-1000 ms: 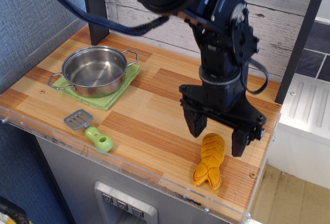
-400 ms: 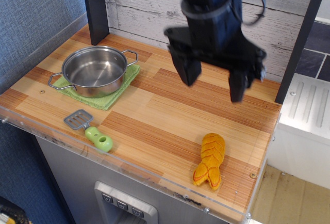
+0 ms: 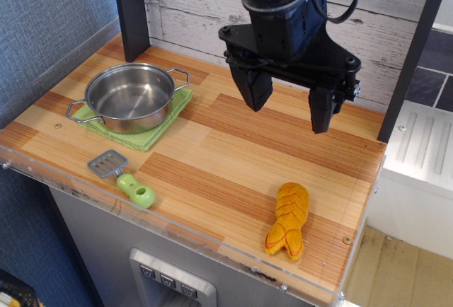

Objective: Move the fish to the lower right edge of the table

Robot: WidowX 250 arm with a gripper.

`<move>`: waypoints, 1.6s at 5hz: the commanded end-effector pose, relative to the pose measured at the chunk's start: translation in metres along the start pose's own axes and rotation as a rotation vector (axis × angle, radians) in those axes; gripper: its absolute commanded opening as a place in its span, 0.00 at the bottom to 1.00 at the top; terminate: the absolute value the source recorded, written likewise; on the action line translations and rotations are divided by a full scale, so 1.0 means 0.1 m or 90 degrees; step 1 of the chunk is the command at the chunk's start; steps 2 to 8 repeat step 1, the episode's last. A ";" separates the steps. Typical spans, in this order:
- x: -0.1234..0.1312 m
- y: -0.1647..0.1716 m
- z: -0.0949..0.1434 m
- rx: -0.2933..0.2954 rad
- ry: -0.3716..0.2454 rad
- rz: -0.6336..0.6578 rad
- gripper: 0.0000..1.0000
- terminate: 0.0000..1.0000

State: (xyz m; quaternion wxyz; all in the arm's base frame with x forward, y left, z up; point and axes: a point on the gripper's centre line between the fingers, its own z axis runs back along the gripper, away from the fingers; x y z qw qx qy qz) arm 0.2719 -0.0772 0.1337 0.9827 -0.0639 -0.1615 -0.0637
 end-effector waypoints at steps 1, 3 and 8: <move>0.03 -0.01 0.17 -0.004 -0.032 -0.002 1.00 1.00; 0.03 -0.01 0.17 -0.004 -0.032 -0.002 1.00 1.00; 0.03 -0.01 0.17 -0.004 -0.032 -0.002 1.00 1.00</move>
